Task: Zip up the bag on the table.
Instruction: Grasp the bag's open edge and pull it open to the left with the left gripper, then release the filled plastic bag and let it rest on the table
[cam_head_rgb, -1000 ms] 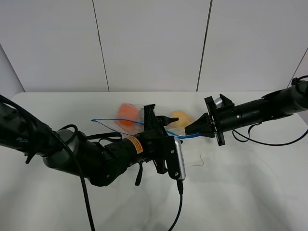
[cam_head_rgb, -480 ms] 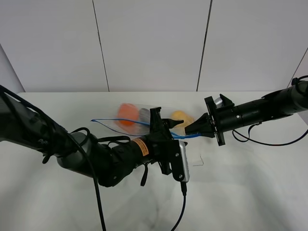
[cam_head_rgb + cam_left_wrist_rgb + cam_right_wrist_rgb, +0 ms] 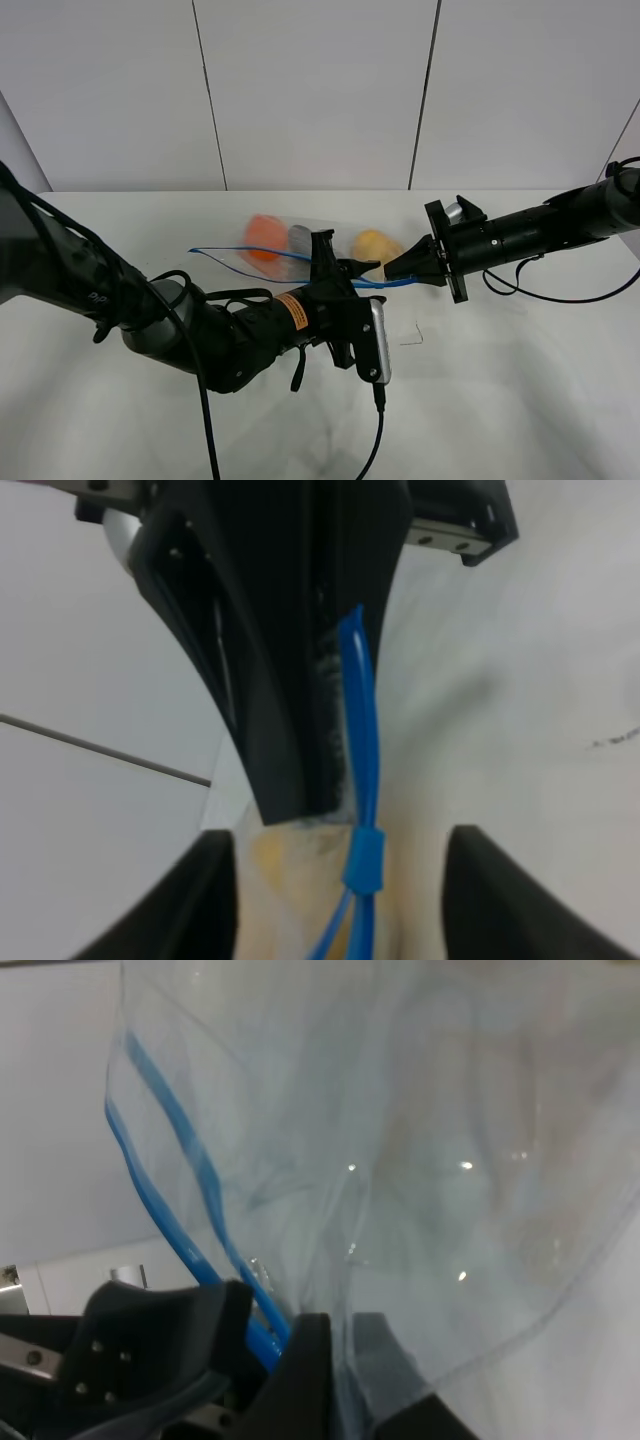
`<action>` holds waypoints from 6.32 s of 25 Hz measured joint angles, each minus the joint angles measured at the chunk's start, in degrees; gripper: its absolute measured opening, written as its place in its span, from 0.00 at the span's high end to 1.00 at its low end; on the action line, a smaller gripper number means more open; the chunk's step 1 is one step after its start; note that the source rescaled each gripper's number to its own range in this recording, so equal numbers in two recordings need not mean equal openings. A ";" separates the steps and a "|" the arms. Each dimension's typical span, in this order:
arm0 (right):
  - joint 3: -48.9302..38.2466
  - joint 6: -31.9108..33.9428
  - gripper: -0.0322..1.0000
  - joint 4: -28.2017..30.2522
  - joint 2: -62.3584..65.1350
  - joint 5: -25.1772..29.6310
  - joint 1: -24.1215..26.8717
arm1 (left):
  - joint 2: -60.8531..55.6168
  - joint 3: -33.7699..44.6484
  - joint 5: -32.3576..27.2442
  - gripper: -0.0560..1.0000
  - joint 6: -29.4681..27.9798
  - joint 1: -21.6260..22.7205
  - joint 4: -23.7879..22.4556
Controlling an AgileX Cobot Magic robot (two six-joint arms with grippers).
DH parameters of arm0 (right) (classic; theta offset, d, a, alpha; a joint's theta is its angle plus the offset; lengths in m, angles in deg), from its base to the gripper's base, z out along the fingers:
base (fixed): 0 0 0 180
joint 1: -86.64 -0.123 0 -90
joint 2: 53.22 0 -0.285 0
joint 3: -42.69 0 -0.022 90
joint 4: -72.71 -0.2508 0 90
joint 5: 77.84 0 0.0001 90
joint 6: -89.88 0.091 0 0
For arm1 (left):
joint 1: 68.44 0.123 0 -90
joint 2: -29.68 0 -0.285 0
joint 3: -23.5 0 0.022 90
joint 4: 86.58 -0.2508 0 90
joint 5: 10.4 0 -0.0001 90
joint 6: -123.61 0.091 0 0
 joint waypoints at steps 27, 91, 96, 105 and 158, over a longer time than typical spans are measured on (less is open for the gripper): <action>0.02 0.01 0.97 -0.21 0.00 0.05 0.00 | 0.02 0.10 1.30 0.85 0.00 0.00 -0.05; 0.12 0.06 0.97 -0.31 0.00 -0.39 -0.50 | -0.03 20.18 12.32 0.94 1.99 31.57 -0.74; 0.12 0.06 0.97 0.64 0.00 -0.17 -0.35 | -0.03 20.38 11.81 0.56 -8.00 32.14 1.51; 0.12 0.06 0.97 0.88 0.00 -0.16 -0.35 | -0.03 20.44 11.77 0.00 -14.43 32.20 11.99; 0.12 2.26 0.97 0.95 0.00 -0.05 -0.35 | -20.41 -16.24 -90.23 0.00 -55.47 42.23 9.22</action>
